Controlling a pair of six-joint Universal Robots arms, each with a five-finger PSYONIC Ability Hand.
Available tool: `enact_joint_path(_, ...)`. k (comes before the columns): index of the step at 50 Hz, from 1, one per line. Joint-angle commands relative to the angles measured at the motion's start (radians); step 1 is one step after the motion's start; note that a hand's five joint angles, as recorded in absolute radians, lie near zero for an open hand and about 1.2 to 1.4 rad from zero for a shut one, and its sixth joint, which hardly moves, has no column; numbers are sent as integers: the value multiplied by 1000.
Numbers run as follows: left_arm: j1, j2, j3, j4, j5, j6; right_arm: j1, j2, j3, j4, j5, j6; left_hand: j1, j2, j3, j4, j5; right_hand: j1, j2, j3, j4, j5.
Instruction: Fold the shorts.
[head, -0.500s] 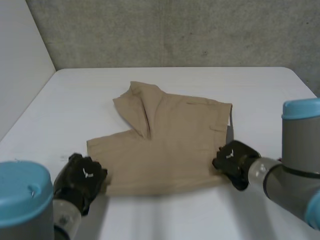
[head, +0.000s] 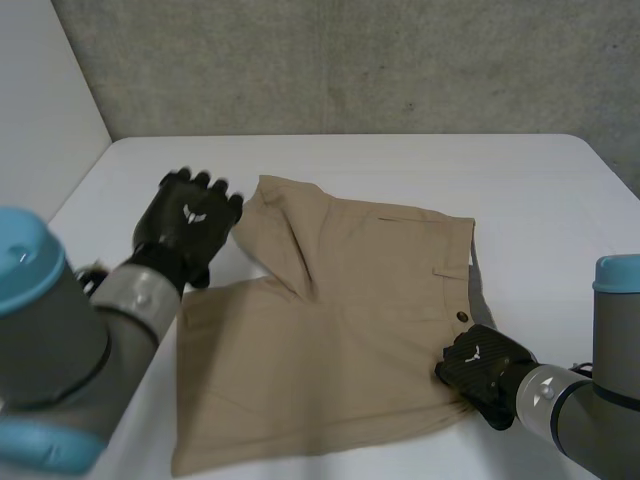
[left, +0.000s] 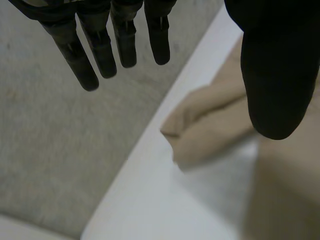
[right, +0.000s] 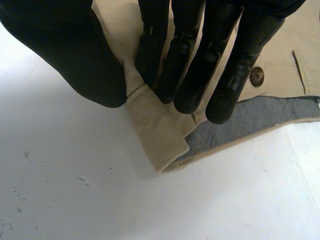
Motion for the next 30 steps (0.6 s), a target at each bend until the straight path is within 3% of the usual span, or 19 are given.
enact_joint_path(1,61,-243,199,73,171,-12,5,2,6,-21,3,6,139,152,153,157,158,407,215,200,205,222)
enact_joint_path(12,92,-570,539,33,229,-18,4,2,14,-44,3,11,227,240,241,245,246,407,215,200,205,222)
enact_joint_path(20,92,-725,748,-194,252,-13,-2,3,15,-61,3,12,318,331,332,336,337,407,215,200,205,222)
enact_joint_path(24,94,-773,819,-242,238,-12,-2,3,14,-62,3,12,529,542,543,547,548,407,215,200,205,222)
enact_joint_path(27,94,-783,842,-242,217,-10,-2,3,11,-64,3,12,863,877,877,881,882,407,215,200,205,222)
enact_joint_path(30,104,-780,843,-242,162,-10,-2,8,9,-67,3,12,1028,1042,1042,1046,1047,407,215,200,205,222)
